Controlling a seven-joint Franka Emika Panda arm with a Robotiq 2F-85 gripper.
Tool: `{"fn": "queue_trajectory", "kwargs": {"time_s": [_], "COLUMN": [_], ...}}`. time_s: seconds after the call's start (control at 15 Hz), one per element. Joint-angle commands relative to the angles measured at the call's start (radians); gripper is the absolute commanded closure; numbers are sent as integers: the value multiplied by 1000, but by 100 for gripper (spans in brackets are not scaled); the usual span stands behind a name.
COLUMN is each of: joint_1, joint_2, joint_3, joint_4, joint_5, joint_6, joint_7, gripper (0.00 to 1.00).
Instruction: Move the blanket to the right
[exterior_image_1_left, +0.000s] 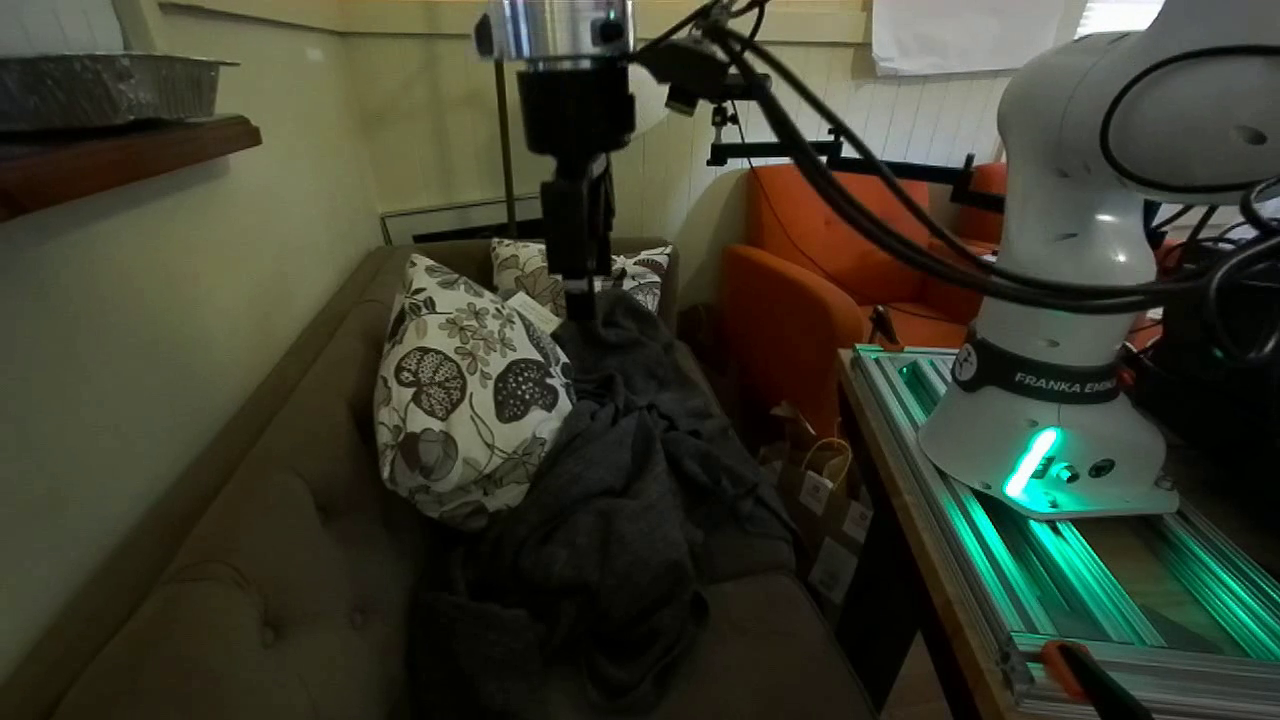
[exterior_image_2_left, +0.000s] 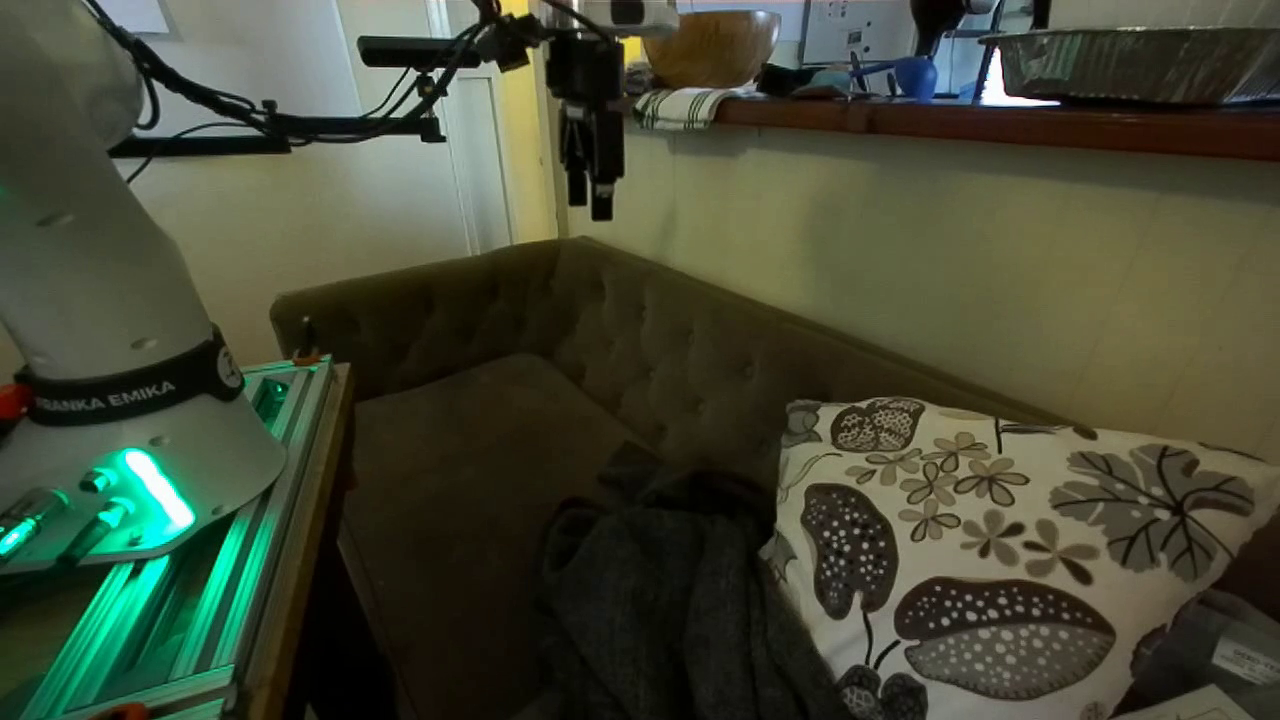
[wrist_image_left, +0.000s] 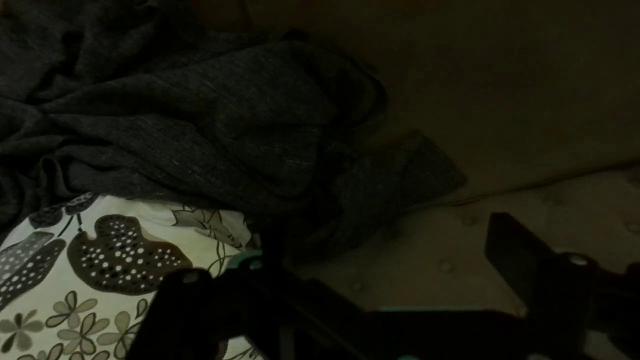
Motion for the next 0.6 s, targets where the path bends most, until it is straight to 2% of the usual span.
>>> {"fn": "queue_trajectory", "kwargs": {"time_s": [0.0,0.33,0.47,0.53], "joint_1": [4,43,57,58], "joint_2": [213,468,553,461], "joint_3": [7,-15,-20,-29], "joint_4": [77,190,256,171], "joint_5": [4,-50,1,-3], "joint_6": [70,150,77,128], "joint_7": [95,284,235,230], "gripper": [0,0,0,0]}}
